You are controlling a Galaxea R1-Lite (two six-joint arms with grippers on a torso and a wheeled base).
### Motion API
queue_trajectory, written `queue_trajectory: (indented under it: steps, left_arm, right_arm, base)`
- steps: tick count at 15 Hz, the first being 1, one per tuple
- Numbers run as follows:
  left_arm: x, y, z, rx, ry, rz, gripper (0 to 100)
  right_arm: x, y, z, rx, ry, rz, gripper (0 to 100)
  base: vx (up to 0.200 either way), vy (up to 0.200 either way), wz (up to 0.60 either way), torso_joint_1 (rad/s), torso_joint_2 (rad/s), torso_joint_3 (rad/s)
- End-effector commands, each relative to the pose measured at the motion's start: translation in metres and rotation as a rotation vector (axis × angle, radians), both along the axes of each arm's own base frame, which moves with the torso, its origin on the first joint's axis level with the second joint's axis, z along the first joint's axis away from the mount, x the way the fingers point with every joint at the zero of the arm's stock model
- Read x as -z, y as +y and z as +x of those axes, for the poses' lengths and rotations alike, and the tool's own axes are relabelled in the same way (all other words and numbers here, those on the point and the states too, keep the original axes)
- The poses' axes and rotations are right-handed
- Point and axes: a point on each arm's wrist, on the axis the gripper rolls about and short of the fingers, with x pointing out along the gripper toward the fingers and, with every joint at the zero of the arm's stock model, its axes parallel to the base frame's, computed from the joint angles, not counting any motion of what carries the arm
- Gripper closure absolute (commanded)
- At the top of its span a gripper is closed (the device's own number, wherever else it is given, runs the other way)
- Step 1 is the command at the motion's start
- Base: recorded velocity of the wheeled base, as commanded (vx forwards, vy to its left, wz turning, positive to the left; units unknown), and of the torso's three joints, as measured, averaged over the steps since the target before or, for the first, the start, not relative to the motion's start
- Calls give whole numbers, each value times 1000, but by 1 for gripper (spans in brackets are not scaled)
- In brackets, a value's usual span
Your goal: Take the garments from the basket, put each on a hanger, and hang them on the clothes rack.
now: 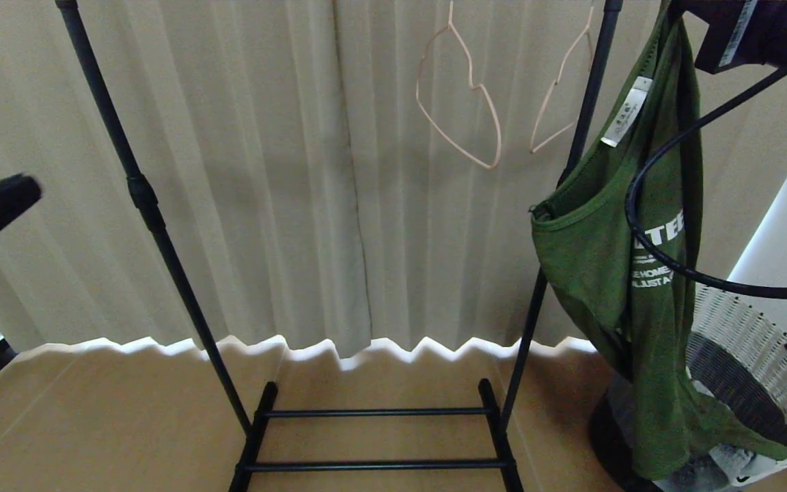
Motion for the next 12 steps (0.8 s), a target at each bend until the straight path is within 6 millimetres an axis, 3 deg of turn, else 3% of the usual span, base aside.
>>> queue_trajectory:
  steps: [1, 3, 4, 7, 8, 10, 12]
  left_arm:
    - [6, -45, 78, 129, 99, 41, 0]
    - [10, -57, 90, 163, 106, 47, 0]
    - [14, -72, 100, 206, 117, 54, 0]
    - [28, -110, 105, 339, 176, 81, 0]
    - [28, -110, 105, 339, 176, 81, 0]
    - [49, -133, 120, 379, 227, 111, 0]
    - [50, -139, 128, 381, 213, 105, 0]
  right_arm:
    - [-2, 6, 9, -8, -8, 3, 100]
    - [-5, 11, 9, -26, -19, 8, 100]
    - [-9, 16, 9, -42, -27, 10, 100]
    - [2, 35, 18, -87, 8, -6, 100]
    - [2, 35, 18, -87, 8, -6, 100]
    - [5, 44, 16, -118, 18, -10, 100]
    - [8, 52, 13, -143, 30, -18, 100]
  base:
    - [0, 0, 0, 0, 0, 0]
    - [0, 0, 0, 0, 0, 0]
    - [0, 0, 0, 0, 0, 0]
    - [0, 0, 0, 0, 0, 0]
    - [0, 0, 0, 0, 0, 0]
    - [0, 0, 0, 0, 0, 0]
    - [0, 0, 0, 0, 0, 0]
